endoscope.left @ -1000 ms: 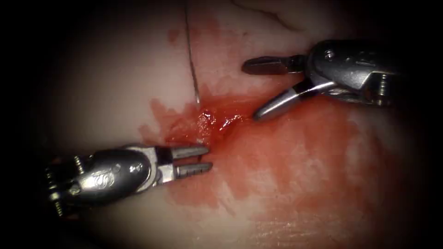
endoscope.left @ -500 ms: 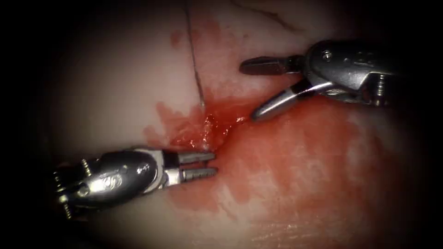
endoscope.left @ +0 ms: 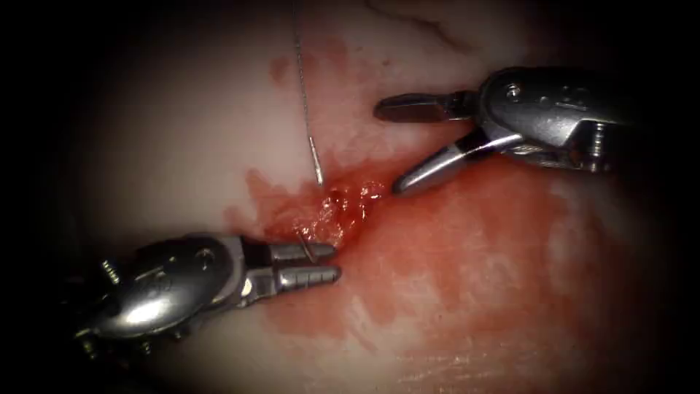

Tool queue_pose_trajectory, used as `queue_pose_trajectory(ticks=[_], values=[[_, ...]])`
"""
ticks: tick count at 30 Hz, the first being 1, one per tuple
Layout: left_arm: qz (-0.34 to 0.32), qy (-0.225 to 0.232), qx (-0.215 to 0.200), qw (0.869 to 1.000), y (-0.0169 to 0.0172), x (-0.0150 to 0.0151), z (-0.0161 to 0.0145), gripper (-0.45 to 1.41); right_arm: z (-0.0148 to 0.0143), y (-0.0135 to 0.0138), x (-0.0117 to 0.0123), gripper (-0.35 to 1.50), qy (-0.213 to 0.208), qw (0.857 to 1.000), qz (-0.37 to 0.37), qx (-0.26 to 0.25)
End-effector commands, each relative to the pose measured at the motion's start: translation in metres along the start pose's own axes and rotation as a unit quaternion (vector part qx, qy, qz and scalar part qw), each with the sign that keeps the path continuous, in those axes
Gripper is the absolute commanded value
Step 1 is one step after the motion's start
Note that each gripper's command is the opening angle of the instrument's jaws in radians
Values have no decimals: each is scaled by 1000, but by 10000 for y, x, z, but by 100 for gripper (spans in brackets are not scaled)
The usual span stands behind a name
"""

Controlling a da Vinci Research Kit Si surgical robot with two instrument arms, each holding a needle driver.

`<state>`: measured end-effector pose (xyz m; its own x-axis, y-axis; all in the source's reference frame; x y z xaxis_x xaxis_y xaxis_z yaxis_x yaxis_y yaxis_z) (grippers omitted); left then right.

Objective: Wound Closure

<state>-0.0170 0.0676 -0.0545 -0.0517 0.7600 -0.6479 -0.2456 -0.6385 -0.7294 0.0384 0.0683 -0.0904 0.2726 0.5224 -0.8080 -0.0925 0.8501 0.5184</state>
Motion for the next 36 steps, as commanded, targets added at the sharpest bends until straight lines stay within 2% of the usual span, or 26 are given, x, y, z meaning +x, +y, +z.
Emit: queue_pose_trajectory(ticks=[1,13,19,26,28,29,30,31,36], values=[[-6,0,-3,1000,-1,0,7,-35,9,2,0,118,2,1000,0,1],[-90,-14,-73,993,43,27,-9,-35,10,0,-2,118,2,1000,4,5],[-129,-27,-112,985,73,40,-19,-35,11,-7,-3,118,5,1000,9,15],[-140,-46,-132,980,92,52,-26,-35,14,-16,-4,99,5,999,16,32],[-140,-47,-139,979,96,60,-34,-35,19,-22,-7,83,-5,999,14,44],[-134,-45,-141,980,97,65,-38,-35,21,-23,-9,61,-8,999,12,47],[-130,-44,-139,981,98,70,-42,-35,23,-24,-9,-3,-11,999,11,50],[-125,-42,-136,982,99,76,-48,-35,25,-24,-11,-35,-10,999,9,52],[-103,-35,-119,987,102,101,-74,-35,37,-22,-19,-35,-12,999,5,47]])
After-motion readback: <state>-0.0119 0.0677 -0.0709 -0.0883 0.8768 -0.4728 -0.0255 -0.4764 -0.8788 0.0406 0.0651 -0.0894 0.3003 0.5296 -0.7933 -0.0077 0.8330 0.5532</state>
